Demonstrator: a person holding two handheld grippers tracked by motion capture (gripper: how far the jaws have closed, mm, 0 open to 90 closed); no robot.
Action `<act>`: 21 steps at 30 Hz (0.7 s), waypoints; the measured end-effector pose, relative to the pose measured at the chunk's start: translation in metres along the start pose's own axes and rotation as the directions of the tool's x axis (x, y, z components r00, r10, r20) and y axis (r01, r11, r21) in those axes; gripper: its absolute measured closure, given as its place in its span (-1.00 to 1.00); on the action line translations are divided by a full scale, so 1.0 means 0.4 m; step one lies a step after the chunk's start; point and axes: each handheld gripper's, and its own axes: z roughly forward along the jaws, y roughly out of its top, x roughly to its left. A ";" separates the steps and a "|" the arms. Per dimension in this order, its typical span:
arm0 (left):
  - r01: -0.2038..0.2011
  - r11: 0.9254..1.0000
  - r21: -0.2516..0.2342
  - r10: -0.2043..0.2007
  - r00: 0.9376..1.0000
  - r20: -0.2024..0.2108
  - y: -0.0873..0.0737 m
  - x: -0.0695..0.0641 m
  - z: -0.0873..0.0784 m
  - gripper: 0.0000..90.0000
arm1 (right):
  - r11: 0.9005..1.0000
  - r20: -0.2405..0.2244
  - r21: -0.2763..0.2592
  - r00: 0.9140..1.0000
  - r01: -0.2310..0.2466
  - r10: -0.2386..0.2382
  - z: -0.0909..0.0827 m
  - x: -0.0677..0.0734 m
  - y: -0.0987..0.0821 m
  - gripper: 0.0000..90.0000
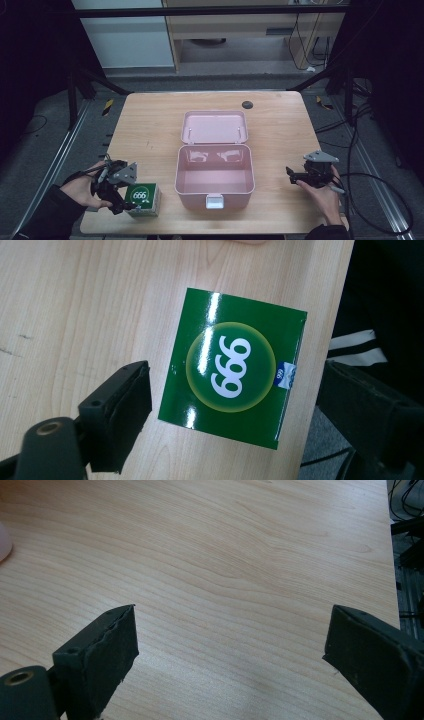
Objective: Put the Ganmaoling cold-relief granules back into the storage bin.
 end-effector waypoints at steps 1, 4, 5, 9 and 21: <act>-0.003 1.000 0.003 0.003 1.000 -0.004 0.002 0.001 0.003 -0.75 | 1.000 -0.001 0.002 1.000 0.000 0.000 0.000 0.000 0.000 -0.85; -0.006 1.000 0.007 0.006 1.000 -0.005 0.007 0.003 0.009 -0.79 | 1.000 0.001 0.003 1.000 0.003 -0.003 0.001 -0.001 -0.001 -0.85; -0.007 1.000 0.008 0.007 1.000 -0.005 0.009 0.004 0.012 -0.79 | 1.000 0.001 0.003 1.000 0.003 -0.003 0.001 -0.001 -0.001 -0.85; -0.019 1.000 0.020 0.019 1.000 0.014 0.015 0.005 0.024 -0.79 | 1.000 0.002 0.008 1.000 -0.002 0.002 0.002 -0.001 -0.002 -0.86; -0.040 0.998 0.039 0.039 0.999 0.036 0.027 0.008 0.054 -0.80 | 1.000 -0.001 0.020 1.000 -0.002 0.002 0.003 0.000 -0.002 -0.88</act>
